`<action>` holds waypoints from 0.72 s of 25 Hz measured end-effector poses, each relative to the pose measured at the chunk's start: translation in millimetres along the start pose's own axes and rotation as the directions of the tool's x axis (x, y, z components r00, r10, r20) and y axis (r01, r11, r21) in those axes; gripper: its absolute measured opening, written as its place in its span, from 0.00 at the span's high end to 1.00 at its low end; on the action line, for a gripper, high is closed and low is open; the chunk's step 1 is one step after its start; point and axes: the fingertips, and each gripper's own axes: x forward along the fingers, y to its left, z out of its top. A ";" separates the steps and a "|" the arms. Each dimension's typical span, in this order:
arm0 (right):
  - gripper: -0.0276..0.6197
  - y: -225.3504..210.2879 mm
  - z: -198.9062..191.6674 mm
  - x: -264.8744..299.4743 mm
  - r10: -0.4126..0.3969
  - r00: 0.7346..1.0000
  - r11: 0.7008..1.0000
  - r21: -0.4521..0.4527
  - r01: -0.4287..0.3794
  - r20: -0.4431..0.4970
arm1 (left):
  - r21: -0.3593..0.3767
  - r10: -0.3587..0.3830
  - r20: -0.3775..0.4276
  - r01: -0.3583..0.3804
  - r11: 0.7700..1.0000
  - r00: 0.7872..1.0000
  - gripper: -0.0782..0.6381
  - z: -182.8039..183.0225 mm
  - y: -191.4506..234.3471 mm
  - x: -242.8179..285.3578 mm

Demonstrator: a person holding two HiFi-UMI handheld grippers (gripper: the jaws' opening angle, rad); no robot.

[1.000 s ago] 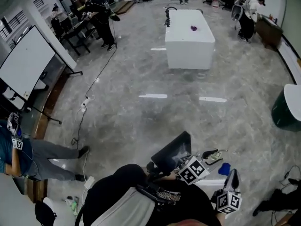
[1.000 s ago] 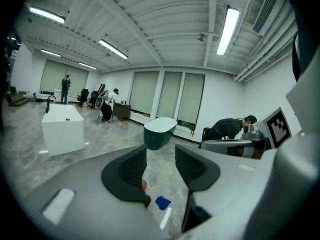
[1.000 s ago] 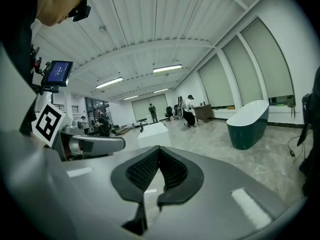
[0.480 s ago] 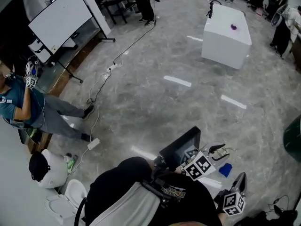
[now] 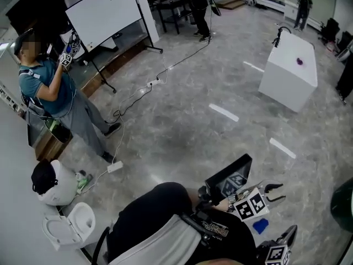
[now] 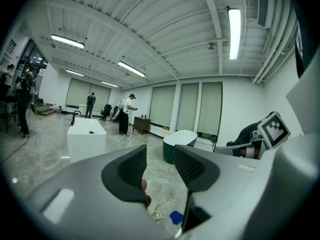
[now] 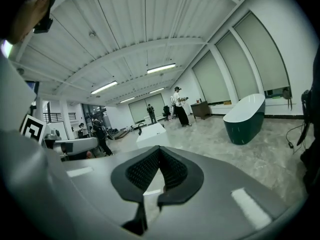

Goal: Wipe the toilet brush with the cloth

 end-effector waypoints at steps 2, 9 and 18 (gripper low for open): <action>0.95 -0.4 5.2 5.4 -0.008 1.000 1.000 0.029 0.008 0.023 | 0.015 -0.023 0.002 0.023 1.000 1.000 0.64 4.8 -0.5 1.1; 0.95 19.3 6.6 19.8 -0.032 0.999 0.998 0.049 0.030 0.041 | 0.051 0.001 0.012 -0.001 0.999 1.000 0.64 8.7 21.2 -10.2; 0.95 30.5 22.5 14.6 -0.082 0.990 0.997 0.018 0.081 0.112 | 0.066 0.020 0.095 -0.026 0.997 0.995 0.64 19.5 24.4 -6.9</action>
